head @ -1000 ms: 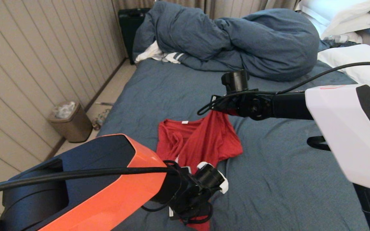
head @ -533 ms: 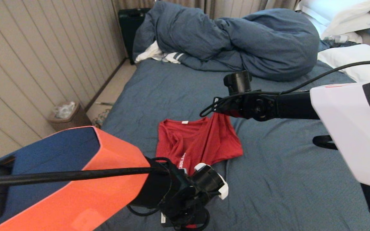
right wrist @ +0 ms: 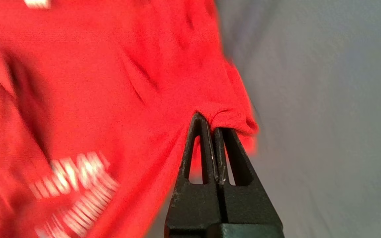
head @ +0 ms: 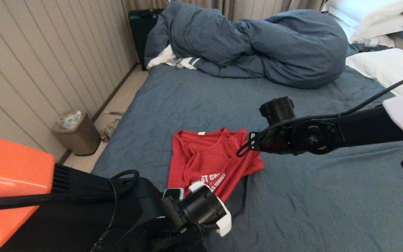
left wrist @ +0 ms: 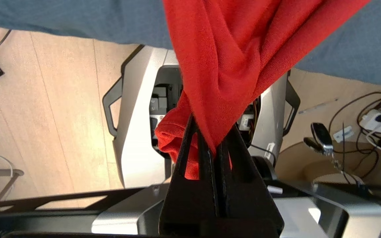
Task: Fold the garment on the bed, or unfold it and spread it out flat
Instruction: Fold the red T-shirt
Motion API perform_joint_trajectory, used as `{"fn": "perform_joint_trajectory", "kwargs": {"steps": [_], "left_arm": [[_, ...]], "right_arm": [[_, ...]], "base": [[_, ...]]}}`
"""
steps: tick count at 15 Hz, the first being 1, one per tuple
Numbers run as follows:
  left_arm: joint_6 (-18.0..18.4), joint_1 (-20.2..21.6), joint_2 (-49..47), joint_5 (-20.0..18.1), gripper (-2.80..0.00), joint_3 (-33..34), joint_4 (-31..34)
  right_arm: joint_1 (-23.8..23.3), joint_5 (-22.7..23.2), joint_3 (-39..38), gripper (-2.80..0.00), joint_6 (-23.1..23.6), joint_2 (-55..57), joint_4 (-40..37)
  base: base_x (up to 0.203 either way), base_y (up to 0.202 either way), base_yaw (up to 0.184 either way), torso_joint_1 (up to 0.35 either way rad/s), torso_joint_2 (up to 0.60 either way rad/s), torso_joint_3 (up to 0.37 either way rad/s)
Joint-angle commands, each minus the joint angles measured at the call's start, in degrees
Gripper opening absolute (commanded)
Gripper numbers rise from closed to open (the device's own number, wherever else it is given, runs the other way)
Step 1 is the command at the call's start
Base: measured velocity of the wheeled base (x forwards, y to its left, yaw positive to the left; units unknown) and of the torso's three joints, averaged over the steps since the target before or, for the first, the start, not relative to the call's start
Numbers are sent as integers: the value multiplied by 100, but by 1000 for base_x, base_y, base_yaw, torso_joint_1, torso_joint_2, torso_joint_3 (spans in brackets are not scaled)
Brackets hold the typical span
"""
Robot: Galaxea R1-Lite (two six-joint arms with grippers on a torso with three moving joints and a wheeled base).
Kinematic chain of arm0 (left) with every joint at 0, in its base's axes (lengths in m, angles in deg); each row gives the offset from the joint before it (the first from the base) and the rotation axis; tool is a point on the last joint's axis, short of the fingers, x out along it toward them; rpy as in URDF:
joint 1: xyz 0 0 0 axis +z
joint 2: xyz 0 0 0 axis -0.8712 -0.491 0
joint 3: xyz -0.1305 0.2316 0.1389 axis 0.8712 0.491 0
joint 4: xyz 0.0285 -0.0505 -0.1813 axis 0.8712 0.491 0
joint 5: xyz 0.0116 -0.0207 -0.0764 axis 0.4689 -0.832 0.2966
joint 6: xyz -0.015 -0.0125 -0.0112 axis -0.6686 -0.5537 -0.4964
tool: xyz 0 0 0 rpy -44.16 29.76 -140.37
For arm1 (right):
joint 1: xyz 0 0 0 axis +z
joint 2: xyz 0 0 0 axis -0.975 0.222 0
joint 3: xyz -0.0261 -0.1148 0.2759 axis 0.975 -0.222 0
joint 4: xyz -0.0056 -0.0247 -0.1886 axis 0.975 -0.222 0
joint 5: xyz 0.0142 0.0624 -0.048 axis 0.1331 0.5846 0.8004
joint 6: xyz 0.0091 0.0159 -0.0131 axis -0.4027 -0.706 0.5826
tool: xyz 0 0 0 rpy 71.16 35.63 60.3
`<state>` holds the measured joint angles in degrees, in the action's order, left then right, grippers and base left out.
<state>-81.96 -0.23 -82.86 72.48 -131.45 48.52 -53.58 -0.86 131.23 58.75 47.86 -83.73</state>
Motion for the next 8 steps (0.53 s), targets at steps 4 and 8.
{"fn": "perform_joint_trajectory", "kwargs": {"steps": [4,8], "left_arm": [[37,-8,463,44,-280,330,-86],[81,115,542,35,-280,400,-350]], "right_arm": [[1,202,-1652,-280,-24,-1118,5],[148,314,-2417,-280,-33,-1578,1]], "base": [[0,0,0,0,0,0],[0,0,0,0,0,0]]}}
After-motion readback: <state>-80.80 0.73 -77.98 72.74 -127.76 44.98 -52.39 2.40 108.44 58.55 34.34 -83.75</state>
